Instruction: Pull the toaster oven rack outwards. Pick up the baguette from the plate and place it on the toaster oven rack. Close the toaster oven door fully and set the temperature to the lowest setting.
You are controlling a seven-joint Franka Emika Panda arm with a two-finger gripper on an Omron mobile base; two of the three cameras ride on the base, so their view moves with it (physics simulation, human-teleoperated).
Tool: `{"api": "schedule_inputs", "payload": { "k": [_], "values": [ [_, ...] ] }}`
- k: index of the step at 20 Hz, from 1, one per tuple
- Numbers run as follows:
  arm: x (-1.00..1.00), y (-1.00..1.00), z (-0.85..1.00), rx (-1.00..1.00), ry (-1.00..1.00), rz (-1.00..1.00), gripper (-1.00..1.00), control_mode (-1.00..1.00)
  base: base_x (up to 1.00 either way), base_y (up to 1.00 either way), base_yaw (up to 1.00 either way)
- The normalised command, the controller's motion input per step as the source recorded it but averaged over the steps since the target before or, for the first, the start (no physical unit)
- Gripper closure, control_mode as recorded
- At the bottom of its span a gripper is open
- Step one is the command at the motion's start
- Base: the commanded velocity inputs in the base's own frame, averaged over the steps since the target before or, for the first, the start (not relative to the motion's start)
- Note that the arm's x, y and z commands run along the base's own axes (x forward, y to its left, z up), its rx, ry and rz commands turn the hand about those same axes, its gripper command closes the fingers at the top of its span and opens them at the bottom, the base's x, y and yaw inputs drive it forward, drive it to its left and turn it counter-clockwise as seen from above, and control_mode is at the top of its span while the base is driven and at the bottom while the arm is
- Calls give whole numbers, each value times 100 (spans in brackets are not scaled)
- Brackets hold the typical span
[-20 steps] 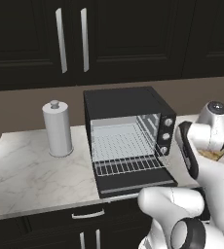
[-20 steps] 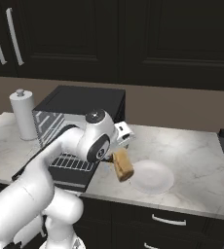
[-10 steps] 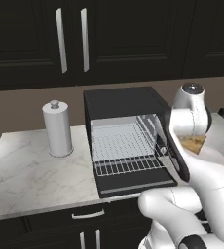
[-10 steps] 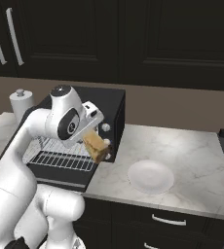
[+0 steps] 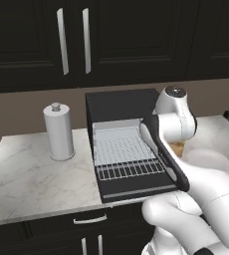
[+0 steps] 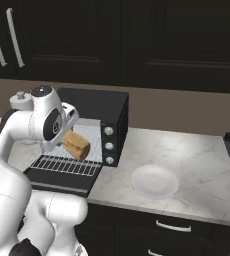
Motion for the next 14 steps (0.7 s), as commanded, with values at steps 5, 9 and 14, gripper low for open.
{"api": "schedule_inputs", "payload": {
  "k": [5,9,14],
  "values": [
    [3,56,-27,0,0,23,100,-100,0,0,0],
    [12,40,-31,0,4,14,100,-100,0,0,0],
    [26,30,-27,0,3,10,100,-100,0,0,0]
  ]
}}
